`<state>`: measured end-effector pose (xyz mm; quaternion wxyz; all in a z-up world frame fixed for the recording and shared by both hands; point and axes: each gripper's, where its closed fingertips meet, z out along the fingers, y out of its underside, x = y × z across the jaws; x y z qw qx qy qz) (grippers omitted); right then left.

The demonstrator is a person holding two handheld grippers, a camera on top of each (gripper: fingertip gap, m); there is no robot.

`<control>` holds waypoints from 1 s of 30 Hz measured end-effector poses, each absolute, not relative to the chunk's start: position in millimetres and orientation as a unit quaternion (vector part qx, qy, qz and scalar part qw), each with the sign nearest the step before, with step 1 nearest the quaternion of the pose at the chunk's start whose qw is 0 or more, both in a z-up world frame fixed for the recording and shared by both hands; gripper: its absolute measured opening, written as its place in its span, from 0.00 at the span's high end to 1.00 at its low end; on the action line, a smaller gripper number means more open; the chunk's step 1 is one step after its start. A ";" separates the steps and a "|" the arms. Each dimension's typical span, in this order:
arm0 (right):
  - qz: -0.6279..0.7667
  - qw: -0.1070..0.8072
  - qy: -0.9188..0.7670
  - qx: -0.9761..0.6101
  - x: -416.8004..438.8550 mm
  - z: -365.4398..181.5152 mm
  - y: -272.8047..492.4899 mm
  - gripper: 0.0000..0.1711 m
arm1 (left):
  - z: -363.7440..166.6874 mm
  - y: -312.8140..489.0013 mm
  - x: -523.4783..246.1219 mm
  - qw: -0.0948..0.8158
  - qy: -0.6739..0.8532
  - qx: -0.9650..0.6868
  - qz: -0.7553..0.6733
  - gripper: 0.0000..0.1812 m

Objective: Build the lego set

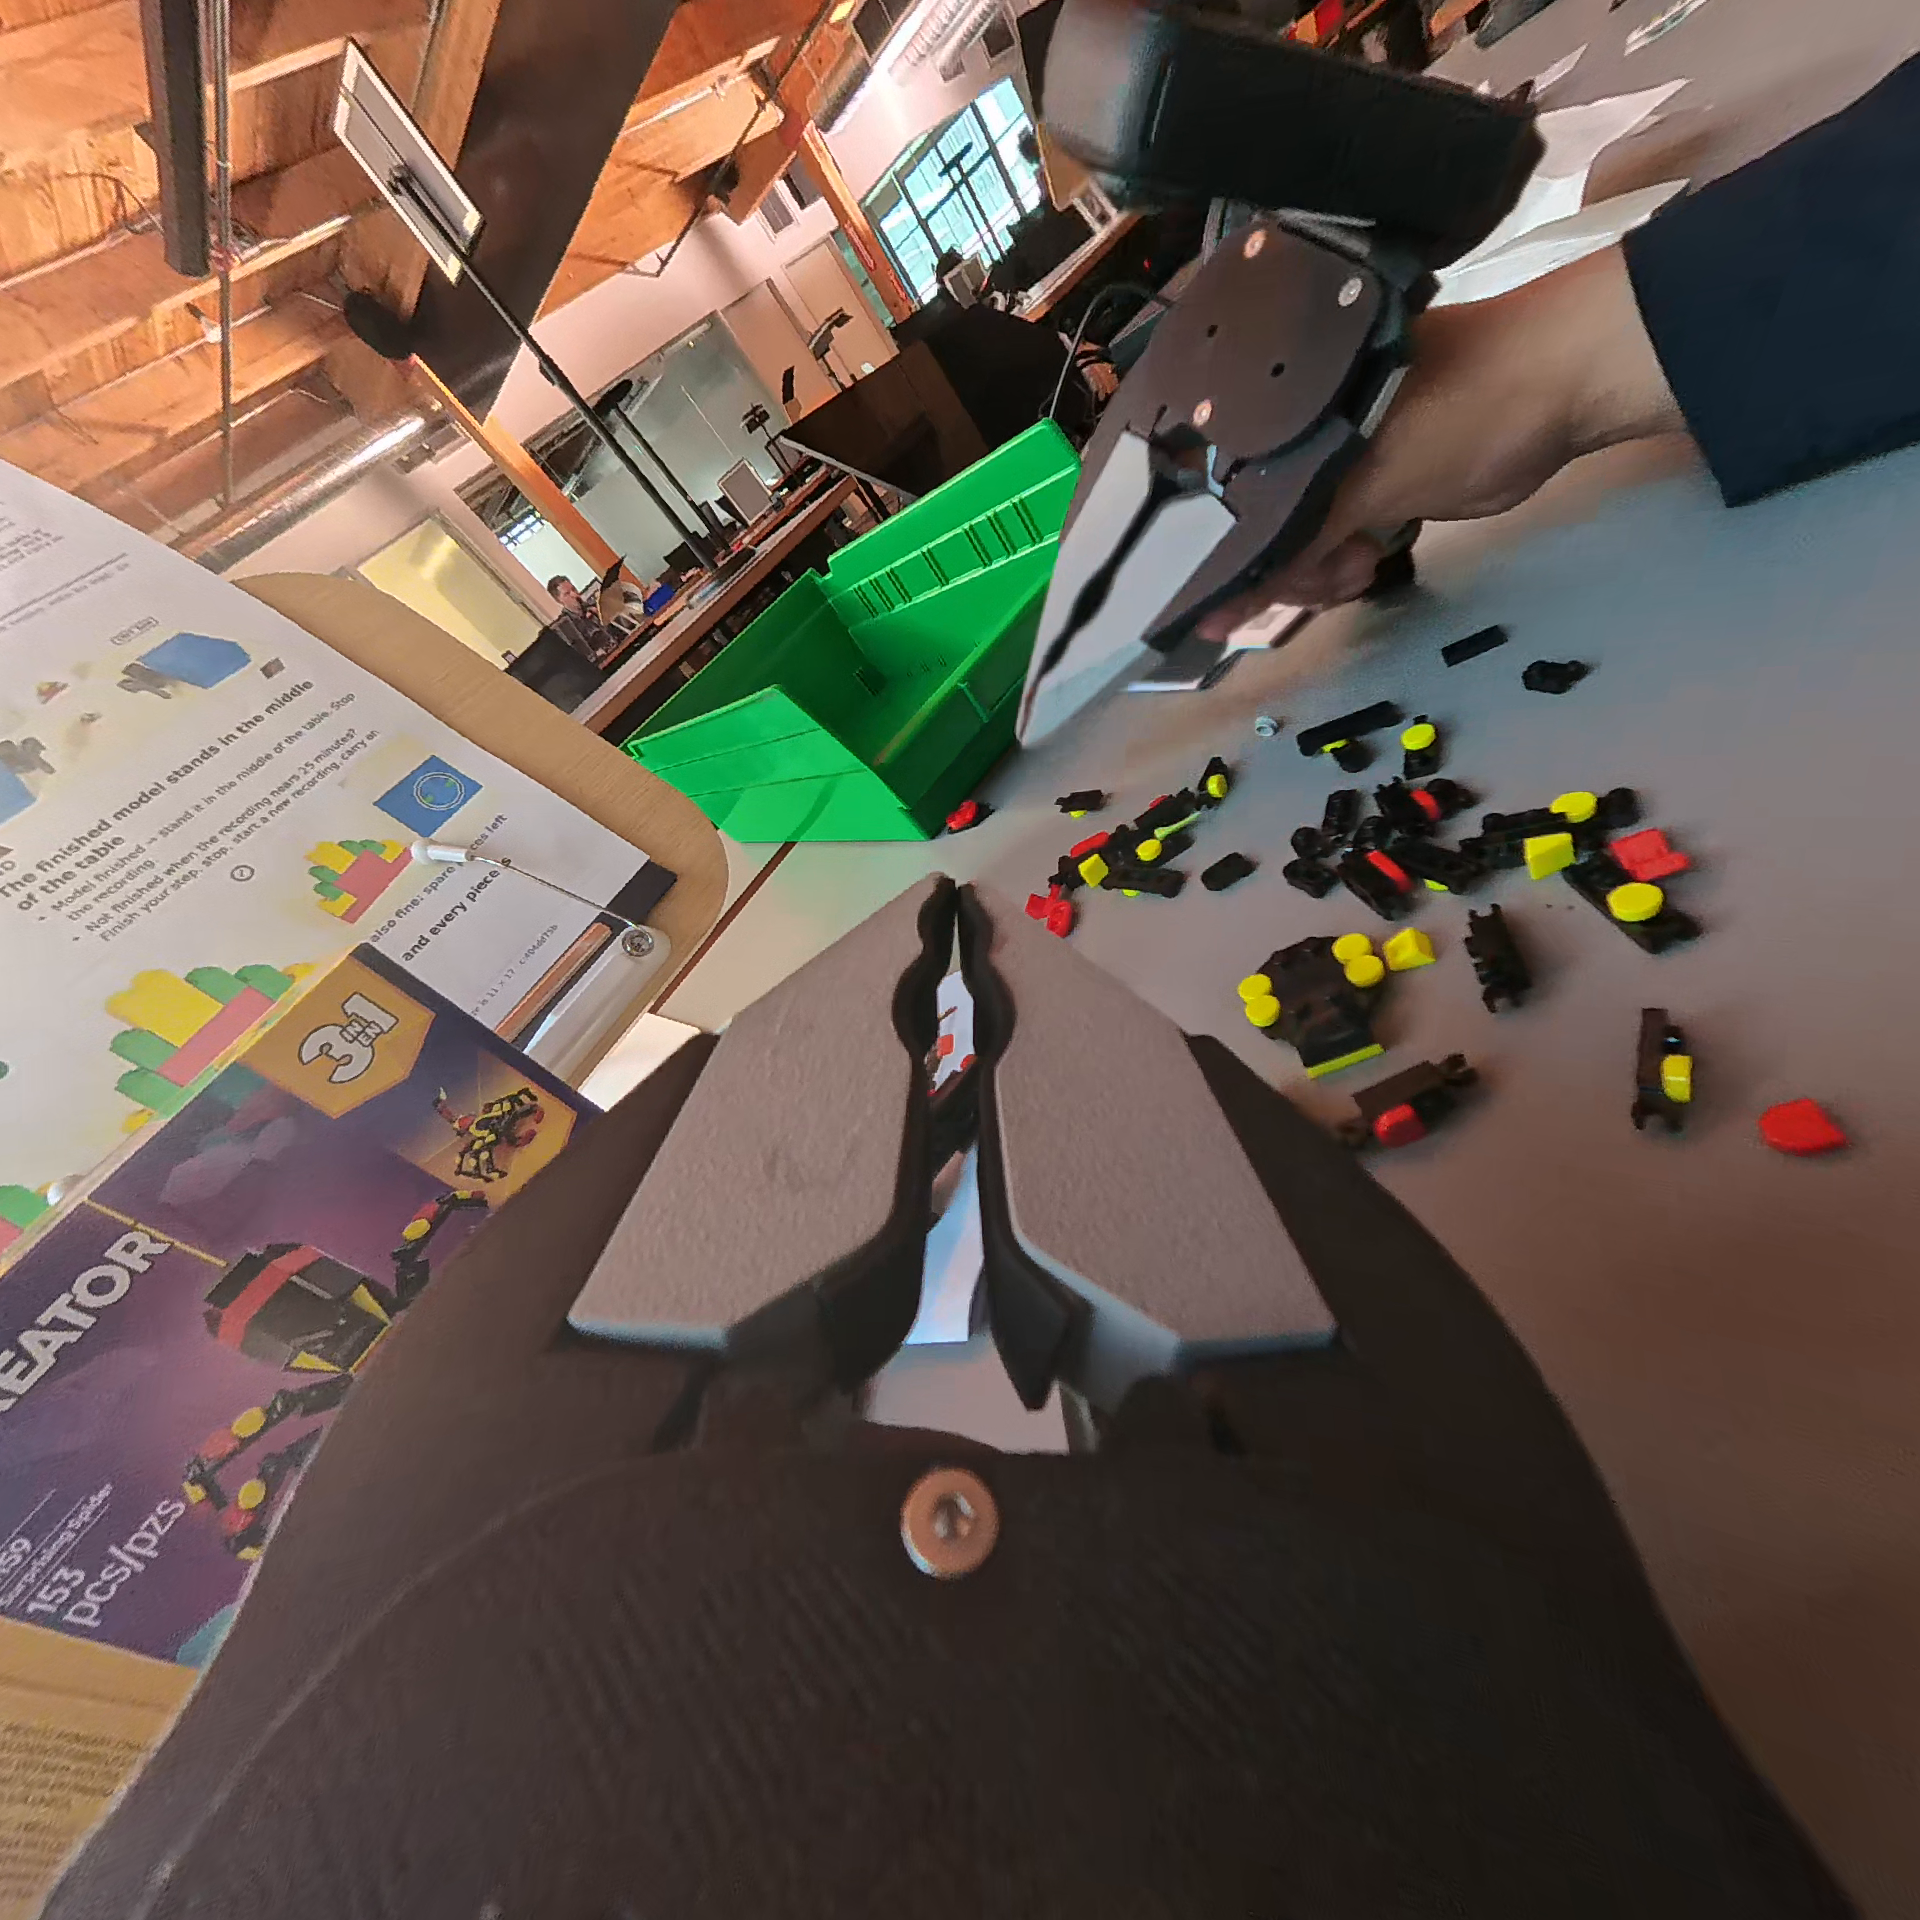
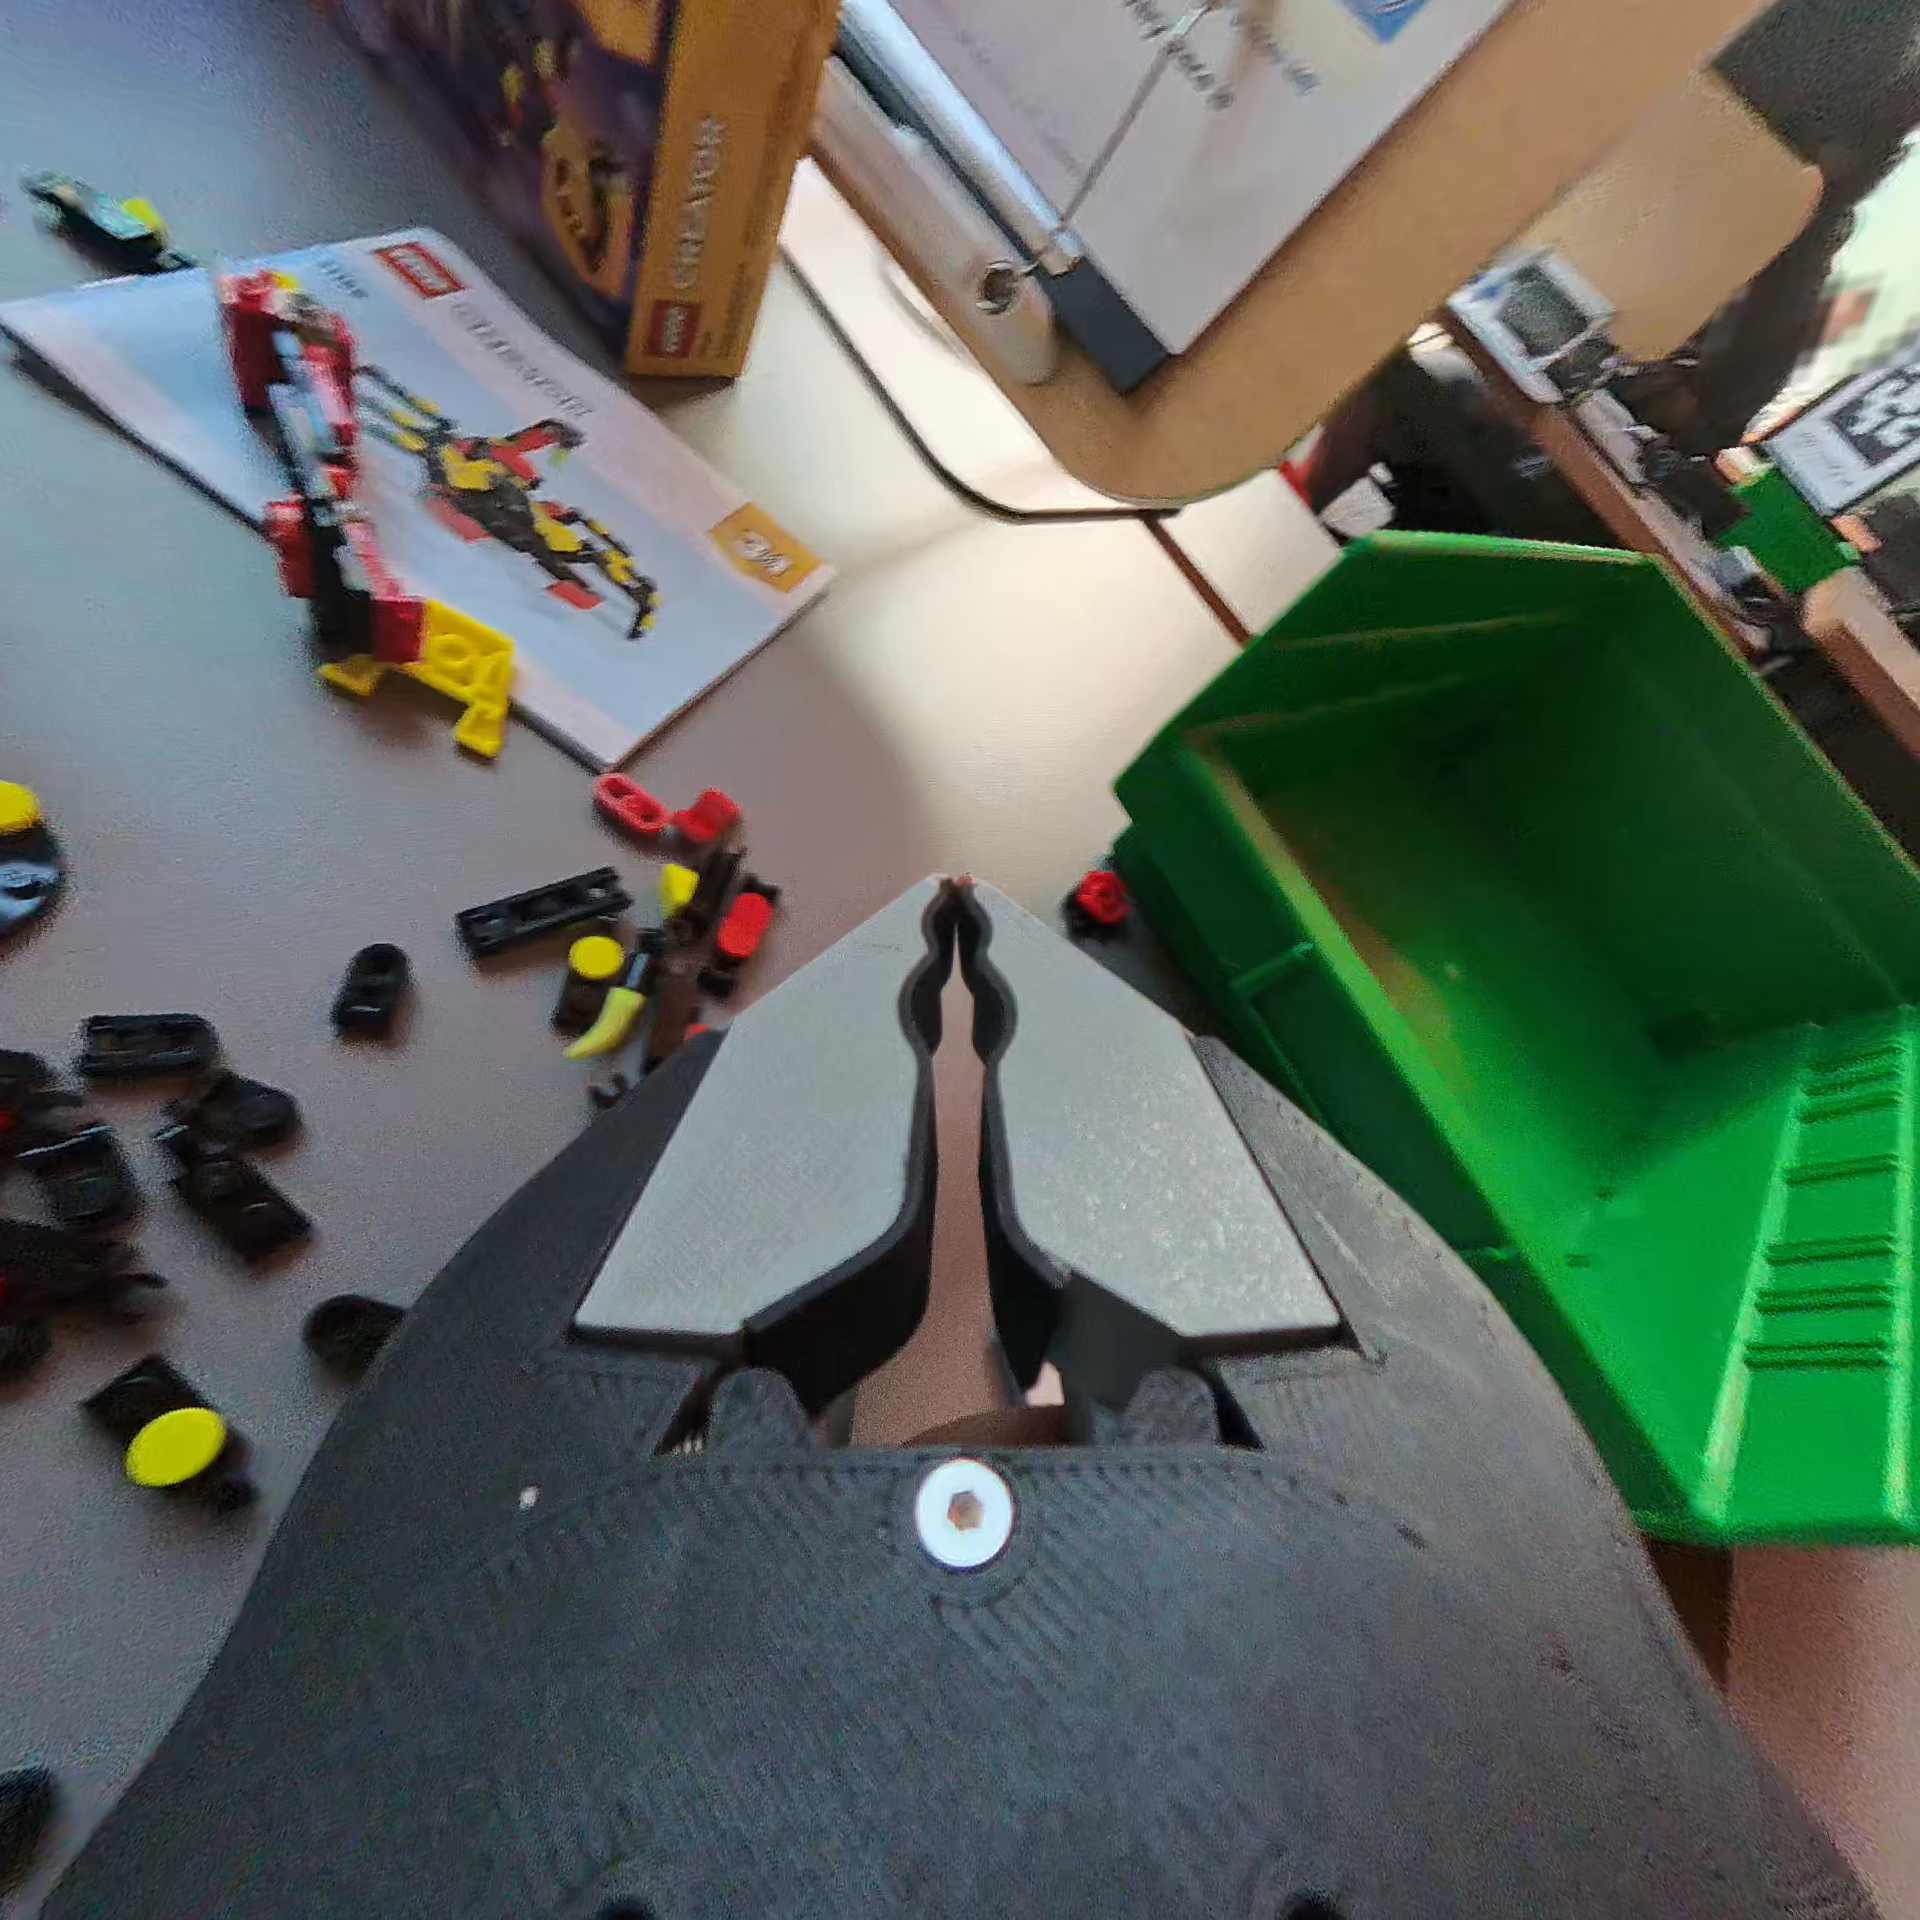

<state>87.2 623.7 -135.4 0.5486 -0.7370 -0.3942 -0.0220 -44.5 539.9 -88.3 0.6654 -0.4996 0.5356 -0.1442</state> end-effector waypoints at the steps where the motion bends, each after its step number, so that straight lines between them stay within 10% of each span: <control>1: -0.033 0.562 -0.377 -0.735 96.6 -130.4 627.4 1.00 | -88.7 540.0 -44.2 0.665 0.537 -0.498 -0.143 1.00; 30: -0.032 0.721 -0.293 -0.627 115.8 -72.3 638.0 1.00 | -90.8 542.9 -45.1 0.666 0.540 -0.499 -0.124 1.00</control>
